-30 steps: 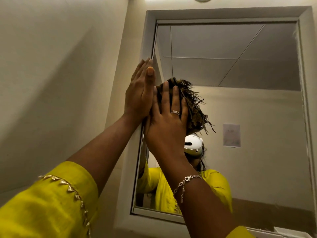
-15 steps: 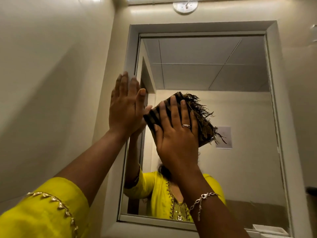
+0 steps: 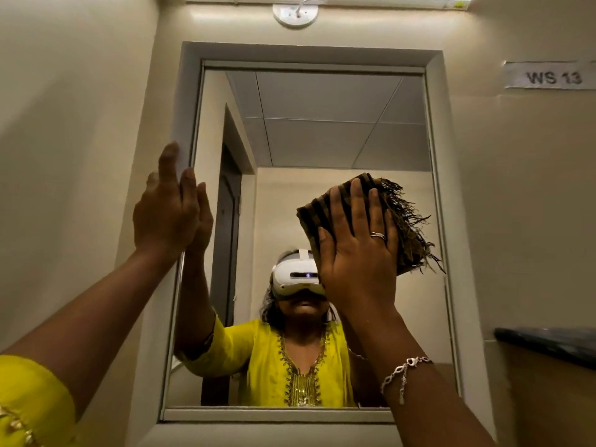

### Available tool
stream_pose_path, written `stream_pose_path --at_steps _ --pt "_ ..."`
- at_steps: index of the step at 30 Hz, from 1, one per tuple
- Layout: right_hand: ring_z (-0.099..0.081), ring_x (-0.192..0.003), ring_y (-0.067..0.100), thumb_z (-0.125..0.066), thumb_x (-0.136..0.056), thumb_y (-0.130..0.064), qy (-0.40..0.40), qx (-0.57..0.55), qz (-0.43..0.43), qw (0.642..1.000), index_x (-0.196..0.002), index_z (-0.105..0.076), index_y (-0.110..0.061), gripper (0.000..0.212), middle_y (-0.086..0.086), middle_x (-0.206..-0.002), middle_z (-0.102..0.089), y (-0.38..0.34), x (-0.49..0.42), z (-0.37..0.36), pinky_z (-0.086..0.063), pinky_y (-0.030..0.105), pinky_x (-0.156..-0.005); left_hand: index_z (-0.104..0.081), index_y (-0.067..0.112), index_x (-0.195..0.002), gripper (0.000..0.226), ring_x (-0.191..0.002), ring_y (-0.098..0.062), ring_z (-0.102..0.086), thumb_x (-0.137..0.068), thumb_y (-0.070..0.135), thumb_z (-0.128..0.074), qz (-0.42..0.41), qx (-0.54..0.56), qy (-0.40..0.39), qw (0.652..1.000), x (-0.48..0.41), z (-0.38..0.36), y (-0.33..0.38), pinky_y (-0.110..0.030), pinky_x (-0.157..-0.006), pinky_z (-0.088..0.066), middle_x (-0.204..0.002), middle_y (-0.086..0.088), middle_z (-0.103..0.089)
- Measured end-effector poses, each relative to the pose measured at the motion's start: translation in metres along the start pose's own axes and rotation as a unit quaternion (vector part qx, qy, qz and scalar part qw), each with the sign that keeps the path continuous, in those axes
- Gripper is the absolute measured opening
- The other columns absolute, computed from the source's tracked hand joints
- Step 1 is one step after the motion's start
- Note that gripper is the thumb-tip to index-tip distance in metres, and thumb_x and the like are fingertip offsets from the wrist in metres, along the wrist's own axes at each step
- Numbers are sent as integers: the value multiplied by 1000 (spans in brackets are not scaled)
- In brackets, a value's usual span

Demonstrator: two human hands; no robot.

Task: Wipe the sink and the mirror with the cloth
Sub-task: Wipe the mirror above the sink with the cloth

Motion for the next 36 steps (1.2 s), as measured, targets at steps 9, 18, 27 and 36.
stream_pose_path --at_steps 9,18,27,36 --pt "-14 -143 28 -18 -93 -42 12 20 -60 998 -146 -23 -21 58 9 -155 -18 62 -8 15 -1 35 -113 -38 -1 -127 49 -95 -38 -54 -98 38 -33 162 70 -38 983 8 -4 -32 -36 -76 -40 -109 -28 -55" --pt "-12 -143 31 -19 -94 -42 34 13 -123 992 -147 -18 -20 58 11 -155 -16 70 13 18 -3 39 -114 -44 13 -62 51 -53 -19 -43 -96 48 -27 231 163 -96 954 48 -9 -54 -25 -53 -35 -60 -5 -44" --pt "-9 -143 37 -19 -93 -42 8 4 -172 985 -147 -13 -15 61 17 -155 -10 40 35 10 -10 51 -113 -52 5 -77 57 -64 -32 -55 -92 55 -29 266 229 -124 928 55 -16 -60 -43 -67 -49 -76 -21 -54" --pt "-16 -141 35 -26 -94 -41 -7 5 -91 996 -146 -21 -13 59 17 -154 -19 -48 44 -8 -7 44 -112 -41 12 -64 50 -65 -27 -46 -94 50 -29 258 229 -108 932 54 -17 -62 -35 -64 -38 -65 -15 -42"
Point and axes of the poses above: each hand's wrist, its own x-axis away from the middle knuckle, its own z-axis out of the back of the hand, y = z × x, the point moved 10 cm from there along -x, towards the middle knuckle
